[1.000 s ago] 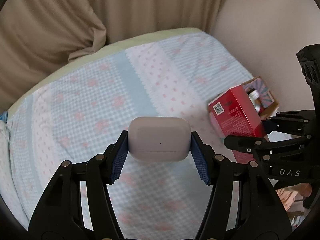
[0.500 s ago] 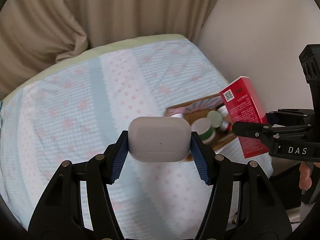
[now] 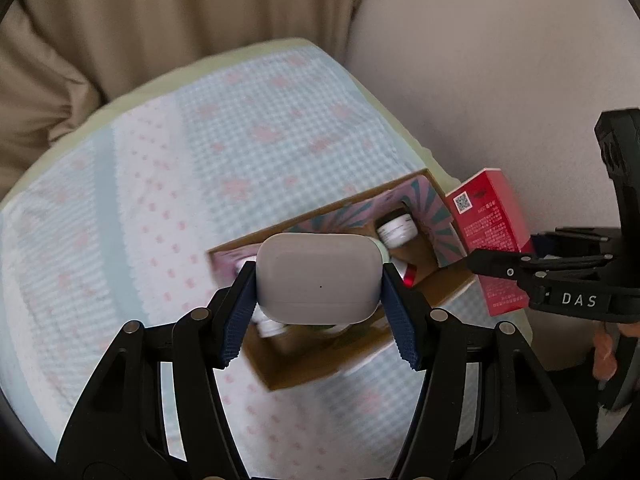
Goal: Organize rigid objects
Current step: 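Carry the earbud case and red box into the cardboard box and release both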
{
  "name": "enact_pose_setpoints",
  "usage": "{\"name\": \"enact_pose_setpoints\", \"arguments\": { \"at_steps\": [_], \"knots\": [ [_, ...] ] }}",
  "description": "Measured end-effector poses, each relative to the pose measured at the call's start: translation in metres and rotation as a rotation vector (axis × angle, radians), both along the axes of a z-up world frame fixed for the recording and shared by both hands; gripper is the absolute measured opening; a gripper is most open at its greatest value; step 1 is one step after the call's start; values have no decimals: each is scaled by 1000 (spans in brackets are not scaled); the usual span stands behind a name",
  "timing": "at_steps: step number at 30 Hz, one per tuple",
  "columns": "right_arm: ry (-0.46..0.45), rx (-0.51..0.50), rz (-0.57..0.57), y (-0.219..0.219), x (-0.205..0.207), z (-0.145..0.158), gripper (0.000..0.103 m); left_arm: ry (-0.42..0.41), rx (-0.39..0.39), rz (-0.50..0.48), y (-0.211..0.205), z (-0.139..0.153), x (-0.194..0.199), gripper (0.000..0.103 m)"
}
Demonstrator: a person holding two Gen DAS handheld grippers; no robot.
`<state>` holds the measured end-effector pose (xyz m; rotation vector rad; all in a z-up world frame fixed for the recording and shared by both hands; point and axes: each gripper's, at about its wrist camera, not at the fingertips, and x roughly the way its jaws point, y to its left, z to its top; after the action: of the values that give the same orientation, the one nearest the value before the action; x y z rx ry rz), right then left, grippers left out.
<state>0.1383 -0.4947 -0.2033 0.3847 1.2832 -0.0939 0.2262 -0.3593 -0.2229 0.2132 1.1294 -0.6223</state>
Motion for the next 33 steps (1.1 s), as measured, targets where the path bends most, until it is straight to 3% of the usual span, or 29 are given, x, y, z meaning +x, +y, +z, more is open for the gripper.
{"name": "enact_pose_setpoints", "arguments": {
  "at_steps": [9, 16, 20, 24, 25, 26, 27, 28, 29, 33],
  "knots": [
    [67, 112, -112, -49, 11, -62, 38, 86, 98, -73, -67, -72, 39, 57],
    [96, 208, -161, -54, 19, -108, 38, 164, 229, -119, -85, -142, 59, 57],
    [123, 260, -205, -54, 14, -128, 38, 182, 247, -132, -89, -153, 65, 57],
    [109, 277, -215, -52, 13, -130, 39, 269, 234, -141, -94, -159, 74, 57],
    [110, 257, -213, -50, 14, -129, 44, 275, 241, -142, -94, -159, 75, 58],
    [113, 228, -203, -48, 15, -129, 48, 271, 254, -146, -94, -158, 76, 70],
    [109, 200, -193, -46, 16, -127, 68, 256, 272, -155, -93, -155, 76, 96],
    [105, 175, -183, -45, 17, -124, 95, 267, 252, -157, -91, -152, 77, 103],
    [112, 127, -166, -41, 17, -122, 103, 260, 226, -155, -85, -146, 77, 103],
    [140, 53, -163, -44, 10, -118, 103, 178, 295, -158, -74, -138, 73, 103]
  ]
}}
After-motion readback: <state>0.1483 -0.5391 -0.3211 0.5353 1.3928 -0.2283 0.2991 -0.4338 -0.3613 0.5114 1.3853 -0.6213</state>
